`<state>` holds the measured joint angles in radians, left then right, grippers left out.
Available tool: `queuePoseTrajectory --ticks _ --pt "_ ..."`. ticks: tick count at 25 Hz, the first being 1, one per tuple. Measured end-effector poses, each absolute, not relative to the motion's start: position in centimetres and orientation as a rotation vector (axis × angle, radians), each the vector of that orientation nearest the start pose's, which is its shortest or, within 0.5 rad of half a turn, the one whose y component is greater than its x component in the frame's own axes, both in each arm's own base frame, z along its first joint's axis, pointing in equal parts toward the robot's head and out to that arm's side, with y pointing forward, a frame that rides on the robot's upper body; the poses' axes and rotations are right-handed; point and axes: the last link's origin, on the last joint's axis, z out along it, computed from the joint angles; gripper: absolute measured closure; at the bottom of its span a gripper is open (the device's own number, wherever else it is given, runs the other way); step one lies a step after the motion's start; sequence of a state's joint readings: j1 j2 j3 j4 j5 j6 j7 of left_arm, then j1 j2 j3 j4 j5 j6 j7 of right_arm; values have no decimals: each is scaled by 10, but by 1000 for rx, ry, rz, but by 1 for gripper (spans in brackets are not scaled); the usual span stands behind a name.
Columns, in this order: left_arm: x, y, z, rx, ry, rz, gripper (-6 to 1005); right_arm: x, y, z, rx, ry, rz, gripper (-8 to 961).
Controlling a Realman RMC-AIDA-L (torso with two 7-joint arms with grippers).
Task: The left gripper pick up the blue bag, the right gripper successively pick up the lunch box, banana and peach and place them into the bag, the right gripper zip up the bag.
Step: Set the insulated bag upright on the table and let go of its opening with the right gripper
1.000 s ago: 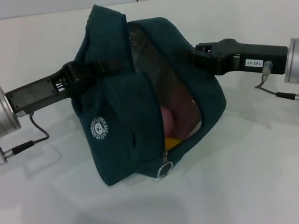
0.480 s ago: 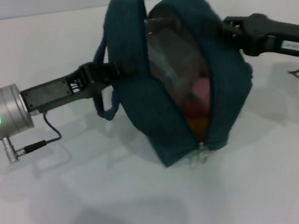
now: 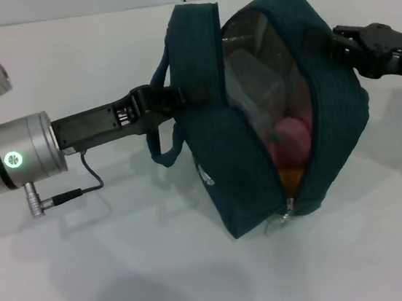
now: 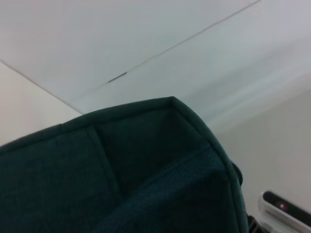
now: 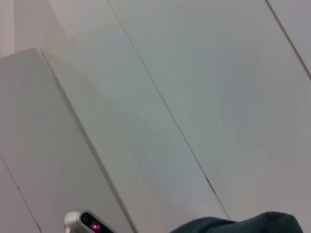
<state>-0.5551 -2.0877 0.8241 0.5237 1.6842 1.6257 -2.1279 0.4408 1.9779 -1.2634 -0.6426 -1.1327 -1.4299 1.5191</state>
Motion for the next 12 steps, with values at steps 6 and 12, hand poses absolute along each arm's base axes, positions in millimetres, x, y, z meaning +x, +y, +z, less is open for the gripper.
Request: queuePoseTrajectory --ticks 6,12 --pt "-228 323 -14 -2460 -1762 -1231 967 217 347 13 -2513 808 1237 888" --pt "-236 322 -14 -2421 -1764 -1216 967 214 352 0 -2542 848 1204 891"
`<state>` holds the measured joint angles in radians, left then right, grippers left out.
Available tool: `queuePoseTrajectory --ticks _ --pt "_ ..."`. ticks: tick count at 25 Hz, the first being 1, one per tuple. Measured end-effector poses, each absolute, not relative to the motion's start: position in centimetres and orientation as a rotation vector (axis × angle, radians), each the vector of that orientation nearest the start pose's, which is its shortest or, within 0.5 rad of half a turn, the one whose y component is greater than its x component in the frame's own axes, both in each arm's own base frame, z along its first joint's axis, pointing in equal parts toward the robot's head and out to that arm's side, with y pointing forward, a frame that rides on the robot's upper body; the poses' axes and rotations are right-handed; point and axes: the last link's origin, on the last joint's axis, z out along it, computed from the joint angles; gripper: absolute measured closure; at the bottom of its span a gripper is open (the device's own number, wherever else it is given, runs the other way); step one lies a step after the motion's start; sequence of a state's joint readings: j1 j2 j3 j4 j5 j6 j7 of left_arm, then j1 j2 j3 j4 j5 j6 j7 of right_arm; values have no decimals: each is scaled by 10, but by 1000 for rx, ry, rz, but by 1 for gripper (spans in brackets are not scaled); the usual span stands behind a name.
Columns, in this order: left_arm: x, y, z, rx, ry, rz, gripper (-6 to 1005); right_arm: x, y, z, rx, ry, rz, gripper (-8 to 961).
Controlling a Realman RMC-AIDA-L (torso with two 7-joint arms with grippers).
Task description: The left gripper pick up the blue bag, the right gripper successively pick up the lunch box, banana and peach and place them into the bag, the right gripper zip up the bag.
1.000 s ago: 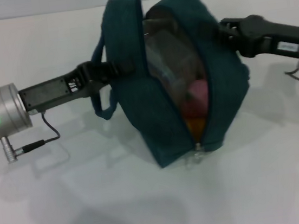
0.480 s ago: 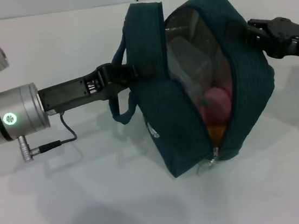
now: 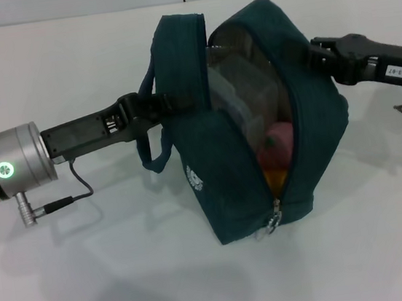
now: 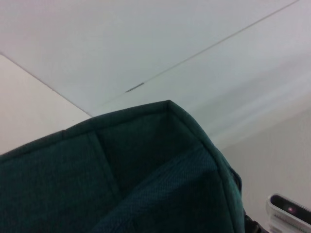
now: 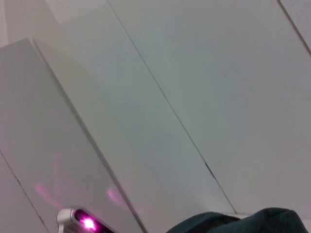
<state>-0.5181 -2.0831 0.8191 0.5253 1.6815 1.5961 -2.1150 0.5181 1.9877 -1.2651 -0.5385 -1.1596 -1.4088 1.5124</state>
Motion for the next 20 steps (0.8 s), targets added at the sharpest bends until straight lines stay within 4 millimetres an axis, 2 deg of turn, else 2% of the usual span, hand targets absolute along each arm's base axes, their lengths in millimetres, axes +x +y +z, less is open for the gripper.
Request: queuePoseTrajectory --ticks 8,20 --pt "-242 319 -14 -2394 -1781 -1212 968 221 350 5 -2539 835 1195 893" --pt "-250 311 -16 -2364 -1802 -1214 967 236 337 27 -2494 809 1263 501"
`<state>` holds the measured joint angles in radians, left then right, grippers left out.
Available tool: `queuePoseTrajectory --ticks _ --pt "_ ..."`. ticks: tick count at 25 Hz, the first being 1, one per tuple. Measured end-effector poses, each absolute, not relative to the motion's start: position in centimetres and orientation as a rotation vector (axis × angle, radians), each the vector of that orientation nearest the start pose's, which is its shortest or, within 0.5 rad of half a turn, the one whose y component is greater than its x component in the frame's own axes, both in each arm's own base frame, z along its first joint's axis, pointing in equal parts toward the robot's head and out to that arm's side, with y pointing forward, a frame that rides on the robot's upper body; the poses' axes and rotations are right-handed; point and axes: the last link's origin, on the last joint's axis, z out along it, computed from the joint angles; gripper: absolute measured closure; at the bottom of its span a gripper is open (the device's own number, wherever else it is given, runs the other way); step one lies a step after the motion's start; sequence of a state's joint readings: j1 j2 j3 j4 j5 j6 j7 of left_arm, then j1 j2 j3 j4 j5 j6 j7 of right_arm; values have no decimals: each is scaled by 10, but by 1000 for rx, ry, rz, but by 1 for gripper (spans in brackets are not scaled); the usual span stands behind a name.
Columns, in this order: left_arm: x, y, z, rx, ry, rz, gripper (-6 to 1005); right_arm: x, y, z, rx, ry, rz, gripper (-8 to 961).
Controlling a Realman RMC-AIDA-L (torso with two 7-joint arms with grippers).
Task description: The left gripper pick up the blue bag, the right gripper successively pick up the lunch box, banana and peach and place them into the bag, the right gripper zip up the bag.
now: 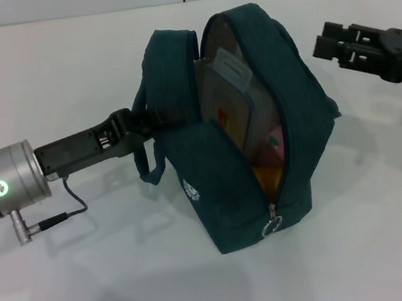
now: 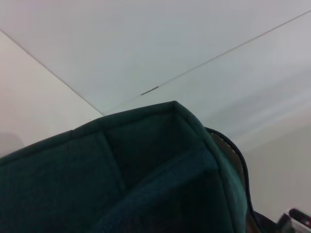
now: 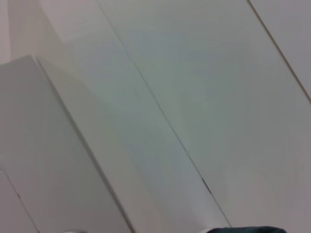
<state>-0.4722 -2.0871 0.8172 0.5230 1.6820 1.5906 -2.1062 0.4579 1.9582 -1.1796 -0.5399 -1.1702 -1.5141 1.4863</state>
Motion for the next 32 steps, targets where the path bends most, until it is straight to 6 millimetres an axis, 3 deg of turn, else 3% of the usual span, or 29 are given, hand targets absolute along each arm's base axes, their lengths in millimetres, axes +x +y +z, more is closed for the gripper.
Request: queuePoseTrajectory --ticks 4,9,14,20,25,32 --pt "-253 309 -16 -2353 -1810 -1215 966 240 326 35 -2515 727 1288 319" --pt "-254 307 -17 -2347 -1821 -1216 964 243 296 43 -2628 470 1318 310" --pt "-255 306 -18 -2344 -1826 -1216 961 250 263 32 -2786 248 1271 309" --pt "-255 306 -18 -2344 -1828 -1216 959 263 248 3 -2897 262 1125 311" --pt "-254 308 -18 -2350 -1823 -1216 956 271 248 -31 -2911 327 980 313" --pt "-252 309 -18 -2355 -1819 -1216 953 279 253 -56 -2950 397 821 315"
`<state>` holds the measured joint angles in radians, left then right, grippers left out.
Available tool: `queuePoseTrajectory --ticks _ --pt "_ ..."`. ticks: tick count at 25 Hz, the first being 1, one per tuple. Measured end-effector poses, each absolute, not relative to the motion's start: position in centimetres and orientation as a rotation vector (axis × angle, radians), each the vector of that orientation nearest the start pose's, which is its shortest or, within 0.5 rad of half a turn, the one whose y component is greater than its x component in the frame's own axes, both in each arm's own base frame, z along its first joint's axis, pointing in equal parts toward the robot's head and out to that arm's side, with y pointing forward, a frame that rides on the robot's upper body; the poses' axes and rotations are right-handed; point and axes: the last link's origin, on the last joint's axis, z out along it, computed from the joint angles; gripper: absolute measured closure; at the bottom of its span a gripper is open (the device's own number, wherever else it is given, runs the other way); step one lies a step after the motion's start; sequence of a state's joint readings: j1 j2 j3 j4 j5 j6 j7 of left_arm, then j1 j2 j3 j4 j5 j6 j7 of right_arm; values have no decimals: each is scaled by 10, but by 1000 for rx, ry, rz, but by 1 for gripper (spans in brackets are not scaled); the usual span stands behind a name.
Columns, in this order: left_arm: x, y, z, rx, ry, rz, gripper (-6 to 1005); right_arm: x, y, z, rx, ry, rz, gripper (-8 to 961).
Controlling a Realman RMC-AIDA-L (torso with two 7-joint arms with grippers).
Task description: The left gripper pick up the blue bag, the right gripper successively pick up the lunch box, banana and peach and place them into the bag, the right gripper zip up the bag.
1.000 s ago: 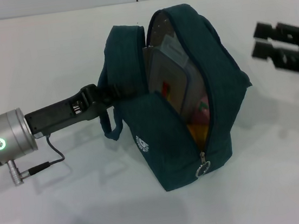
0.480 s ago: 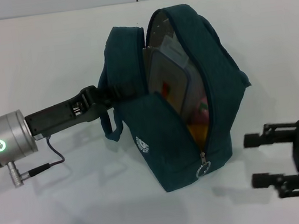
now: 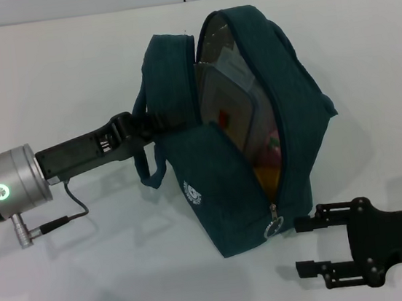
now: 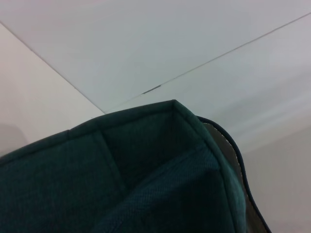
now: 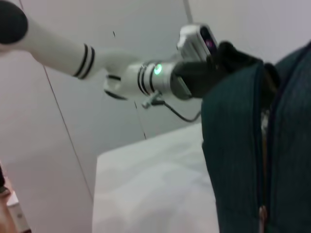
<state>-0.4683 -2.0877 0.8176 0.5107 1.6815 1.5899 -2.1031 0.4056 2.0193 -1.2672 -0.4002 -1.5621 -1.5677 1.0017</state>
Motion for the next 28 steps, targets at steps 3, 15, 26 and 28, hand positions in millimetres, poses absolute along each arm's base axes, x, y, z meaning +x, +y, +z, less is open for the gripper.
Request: queuePoseTrajectory --ticks 3,15,26,28 --pt "-252 309 -18 -2356 -1817 -1216 952 281 254 -57 -2942 405 801 315" --pt "-251 310 -18 -2362 -1800 -1219 946 273 263 -64 -2934 402 797 346" --pt "-252 310 -17 -2357 -1797 -1225 941 254 267 -86 -3003 347 771 392" --pt "-253 309 -16 -2351 -1800 -1225 940 256 266 -85 -2995 359 772 400"
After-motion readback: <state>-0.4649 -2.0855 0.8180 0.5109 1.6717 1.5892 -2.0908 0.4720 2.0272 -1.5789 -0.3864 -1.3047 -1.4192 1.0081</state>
